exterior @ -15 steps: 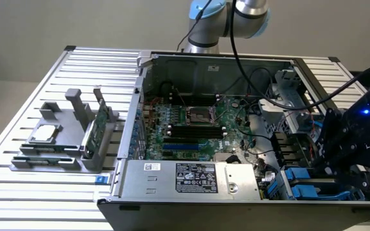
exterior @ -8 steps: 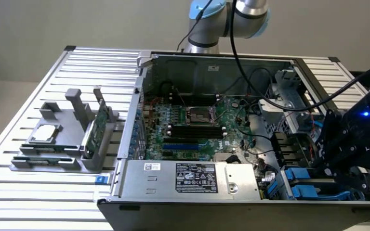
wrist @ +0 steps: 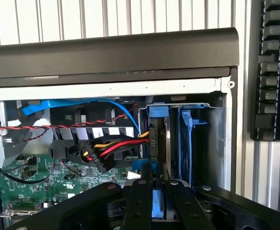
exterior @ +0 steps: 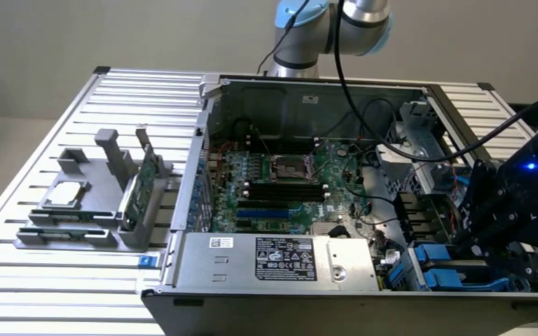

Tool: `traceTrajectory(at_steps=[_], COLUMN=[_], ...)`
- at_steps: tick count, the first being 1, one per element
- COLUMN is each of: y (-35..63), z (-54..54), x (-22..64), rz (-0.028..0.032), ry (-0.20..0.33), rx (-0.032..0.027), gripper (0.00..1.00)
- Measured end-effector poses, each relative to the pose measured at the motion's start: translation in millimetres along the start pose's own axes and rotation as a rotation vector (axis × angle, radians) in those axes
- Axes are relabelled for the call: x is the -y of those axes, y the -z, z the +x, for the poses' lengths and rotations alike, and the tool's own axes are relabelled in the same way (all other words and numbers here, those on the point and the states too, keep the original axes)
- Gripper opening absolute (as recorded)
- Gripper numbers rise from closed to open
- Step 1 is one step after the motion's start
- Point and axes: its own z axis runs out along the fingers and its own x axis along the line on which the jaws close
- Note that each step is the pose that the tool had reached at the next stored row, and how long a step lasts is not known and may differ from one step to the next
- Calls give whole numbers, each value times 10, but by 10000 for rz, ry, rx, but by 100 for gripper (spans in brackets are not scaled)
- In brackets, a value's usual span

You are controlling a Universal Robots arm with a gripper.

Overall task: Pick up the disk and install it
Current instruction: 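Insert the second disk wire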

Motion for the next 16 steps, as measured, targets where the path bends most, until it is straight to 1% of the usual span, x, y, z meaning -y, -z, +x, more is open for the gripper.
traceTrajectory(at_steps=[2, 3, 4, 5, 8, 10, 14, 15, 16], y=[1, 14, 44, 80, 155, 180, 199, 204, 206], z=[-4, -6, -5, -2, 3, 5, 3, 4, 8], x=[0, 0, 1, 2, 21, 56, 133, 144, 151], rz=[1, 2, 3, 3, 6, 10, 18, 19, 20], ry=[-1, -1, 0, 0, -1, 0, 3, 3, 4], rx=[-28, -50, -63, -73, -130, -205, -374, -402, -413], gripper=[18, 24, 24, 31, 31, 31, 31, 31, 31])
